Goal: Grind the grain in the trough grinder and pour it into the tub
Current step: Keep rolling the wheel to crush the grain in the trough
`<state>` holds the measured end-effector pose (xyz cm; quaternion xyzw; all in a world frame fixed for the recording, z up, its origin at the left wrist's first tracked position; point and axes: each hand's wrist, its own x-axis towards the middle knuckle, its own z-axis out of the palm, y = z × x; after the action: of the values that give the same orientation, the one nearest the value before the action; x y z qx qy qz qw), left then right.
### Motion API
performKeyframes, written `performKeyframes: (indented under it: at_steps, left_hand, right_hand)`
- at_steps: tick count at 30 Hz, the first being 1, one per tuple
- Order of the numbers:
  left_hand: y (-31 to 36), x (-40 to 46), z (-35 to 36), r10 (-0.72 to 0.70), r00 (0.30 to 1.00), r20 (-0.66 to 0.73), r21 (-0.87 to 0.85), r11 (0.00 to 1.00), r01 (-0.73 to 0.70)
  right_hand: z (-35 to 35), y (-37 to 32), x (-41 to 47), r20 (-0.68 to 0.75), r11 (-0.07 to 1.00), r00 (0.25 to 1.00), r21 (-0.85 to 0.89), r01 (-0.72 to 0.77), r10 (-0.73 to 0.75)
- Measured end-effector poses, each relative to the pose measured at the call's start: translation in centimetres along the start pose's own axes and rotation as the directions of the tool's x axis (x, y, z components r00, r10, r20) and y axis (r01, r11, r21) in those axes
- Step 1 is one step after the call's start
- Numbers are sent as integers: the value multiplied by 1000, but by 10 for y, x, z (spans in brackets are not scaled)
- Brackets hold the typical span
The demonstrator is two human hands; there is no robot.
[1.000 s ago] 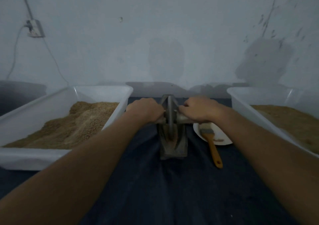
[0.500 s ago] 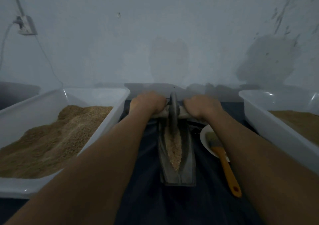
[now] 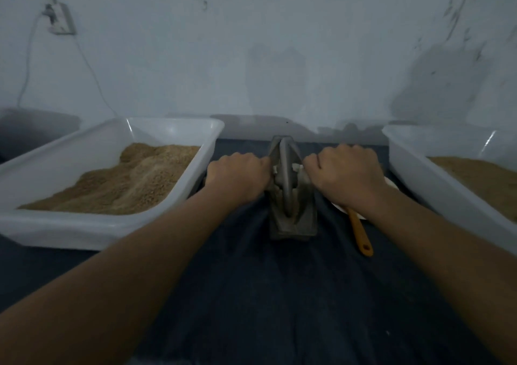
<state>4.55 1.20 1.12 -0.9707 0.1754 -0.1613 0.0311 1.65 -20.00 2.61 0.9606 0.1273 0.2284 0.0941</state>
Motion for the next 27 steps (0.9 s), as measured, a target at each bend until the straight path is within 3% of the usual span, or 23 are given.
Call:
performKeyframes:
  at_steps: [4,7,11,15,17,21,23,25,27]
  left_hand:
    - [-5,19,13,-83,993,79,-16,996,84]
    - [-5,65,18,-192,968,162,-65,977,204]
    - [-17,121,22,-187,960,208,-72,976,206]
    - [-34,143,32,-173,924,341,-109,969,222]
    - [-34,136,31,-176,926,335,-162,957,241]
    - [-20,100,22,-205,921,330,-215,934,285]
    - [-9,75,13,-237,931,279,-194,935,296]
    - [0,51,5,-186,965,185,-94,974,206]
    - [4,29,2,-55,996,73,37,998,52]
  right_hand:
    - [23,5,32,-22,992,996,87,-88,90]
    - [48,20,64,115,969,975,138,-207,192]
    - [64,35,106,212,971,966,155,-183,148]
    - [62,37,134,305,912,930,284,-296,207]
    - [57,35,134,334,918,923,272,-290,193]
    - [45,23,103,292,988,953,106,-109,74]
    - [36,18,77,246,985,964,112,-129,98]
    - [26,14,47,209,990,973,86,-115,95]
    - [22,11,18,50,1000,999,5,0,0]
